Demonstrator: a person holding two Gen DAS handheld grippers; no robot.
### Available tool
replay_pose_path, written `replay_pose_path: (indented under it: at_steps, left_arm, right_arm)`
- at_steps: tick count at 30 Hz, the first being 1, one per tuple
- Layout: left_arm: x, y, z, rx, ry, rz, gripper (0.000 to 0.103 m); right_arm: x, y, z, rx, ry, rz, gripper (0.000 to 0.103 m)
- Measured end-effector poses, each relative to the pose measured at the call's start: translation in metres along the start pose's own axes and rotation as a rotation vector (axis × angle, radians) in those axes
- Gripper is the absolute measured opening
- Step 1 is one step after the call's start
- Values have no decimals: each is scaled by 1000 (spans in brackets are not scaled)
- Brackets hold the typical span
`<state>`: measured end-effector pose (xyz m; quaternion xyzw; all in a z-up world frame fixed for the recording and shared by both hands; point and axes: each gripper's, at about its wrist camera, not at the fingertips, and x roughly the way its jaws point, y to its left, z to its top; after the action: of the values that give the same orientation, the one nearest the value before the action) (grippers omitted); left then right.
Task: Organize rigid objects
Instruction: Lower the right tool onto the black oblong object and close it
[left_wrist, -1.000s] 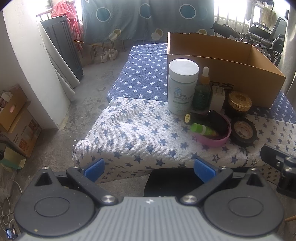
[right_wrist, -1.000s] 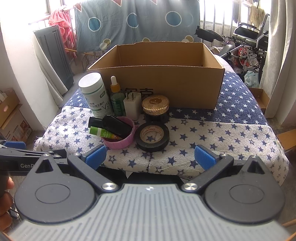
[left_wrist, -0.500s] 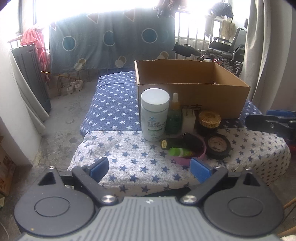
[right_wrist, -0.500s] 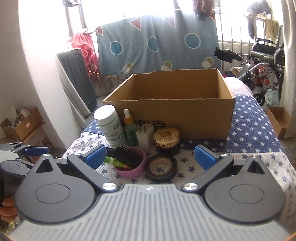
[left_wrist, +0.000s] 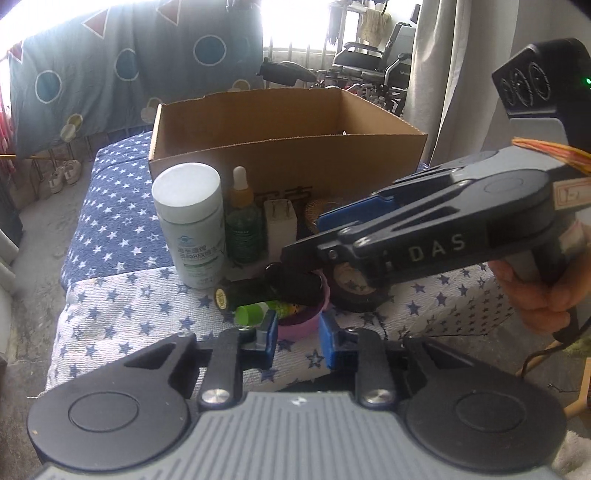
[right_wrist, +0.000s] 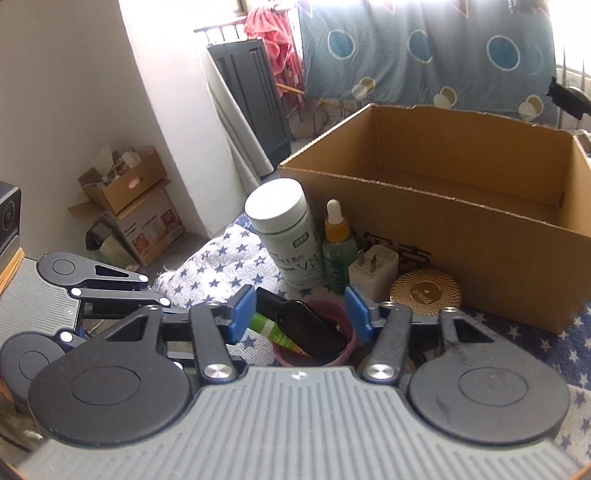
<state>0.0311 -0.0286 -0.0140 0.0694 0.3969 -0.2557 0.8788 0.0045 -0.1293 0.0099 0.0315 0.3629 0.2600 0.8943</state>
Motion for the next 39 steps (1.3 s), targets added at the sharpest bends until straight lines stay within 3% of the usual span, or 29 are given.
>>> replay_pose_path:
  at_steps: [2, 8, 12, 15, 17, 20, 27, 33, 39]
  left_arm:
    - [8, 0, 1, -6, 17, -5, 15]
    - [26, 2, 1, -17, 55, -2, 14]
    - [34, 4, 3, -30, 73, -2, 15]
    - [35, 2, 3, -32, 72, 3, 24]
    - [35, 0, 3, -34, 71, -2, 36]
    - [38, 2, 2, -41, 67, -5, 45]
    - [39, 1, 4, -64, 55, 36, 51]
    - [38, -5, 2, -72, 25, 68, 42]
    - [33, -8, 2, -81, -1, 72, 19]
  right_arm:
    - [13, -6, 2, -19, 39, 28, 43]
    - [41, -21, 4, -24, 106, 109, 42]
    - [49, -26, 4, -9, 137, 160, 34]
    - [46, -23, 4, -33, 150, 172, 24]
    - [43, -22, 2, -36, 160, 181, 20]
    - [43, -22, 0, -49, 180, 176, 19]
    - [50, -19, -4, -67, 195, 155, 19]
    - [50, -21, -5, -26, 206, 161, 19]
    - [40, -16, -9, -3, 168, 134, 15]
